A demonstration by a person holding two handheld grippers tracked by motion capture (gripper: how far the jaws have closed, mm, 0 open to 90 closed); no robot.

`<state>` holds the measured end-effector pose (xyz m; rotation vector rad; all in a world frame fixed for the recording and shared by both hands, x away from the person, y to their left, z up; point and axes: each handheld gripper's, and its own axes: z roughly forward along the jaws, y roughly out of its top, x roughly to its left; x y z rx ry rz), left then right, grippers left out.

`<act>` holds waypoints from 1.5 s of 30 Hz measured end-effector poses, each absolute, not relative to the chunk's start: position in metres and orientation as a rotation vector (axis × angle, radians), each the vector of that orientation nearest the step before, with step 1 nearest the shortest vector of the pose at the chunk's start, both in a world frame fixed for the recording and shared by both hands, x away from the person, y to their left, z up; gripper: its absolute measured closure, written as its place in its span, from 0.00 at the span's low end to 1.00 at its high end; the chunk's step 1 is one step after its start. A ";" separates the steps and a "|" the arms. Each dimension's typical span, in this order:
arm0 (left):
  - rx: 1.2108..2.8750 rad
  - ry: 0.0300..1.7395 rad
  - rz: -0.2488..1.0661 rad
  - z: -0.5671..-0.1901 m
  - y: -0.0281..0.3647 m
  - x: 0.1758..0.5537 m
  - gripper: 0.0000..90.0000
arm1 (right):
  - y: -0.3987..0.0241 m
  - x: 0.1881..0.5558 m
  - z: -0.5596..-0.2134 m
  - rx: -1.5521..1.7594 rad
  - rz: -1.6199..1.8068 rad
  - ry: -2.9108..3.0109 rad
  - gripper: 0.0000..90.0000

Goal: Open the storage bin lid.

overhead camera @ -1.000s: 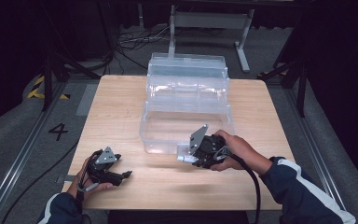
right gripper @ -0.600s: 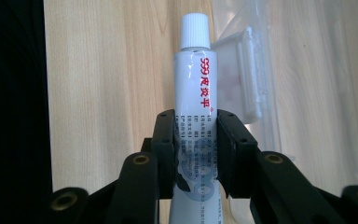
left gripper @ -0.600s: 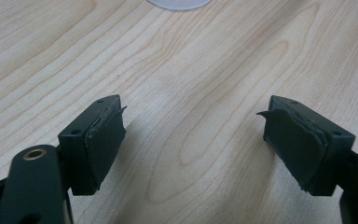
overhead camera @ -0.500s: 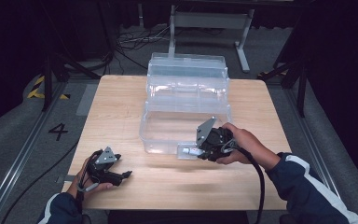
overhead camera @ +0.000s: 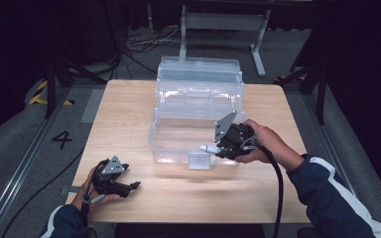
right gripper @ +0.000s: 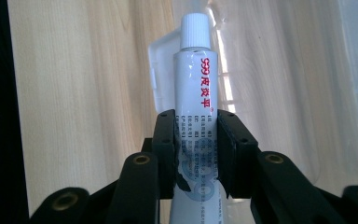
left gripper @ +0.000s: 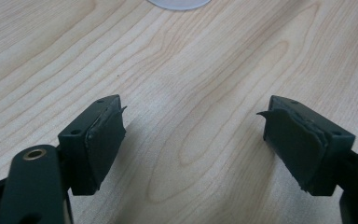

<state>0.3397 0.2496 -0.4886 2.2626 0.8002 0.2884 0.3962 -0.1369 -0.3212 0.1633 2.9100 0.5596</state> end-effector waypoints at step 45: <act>2.262 0.801 0.287 -0.489 0.250 0.340 0.23 | -0.126 0.477 -0.348 0.225 0.346 2.933 0.79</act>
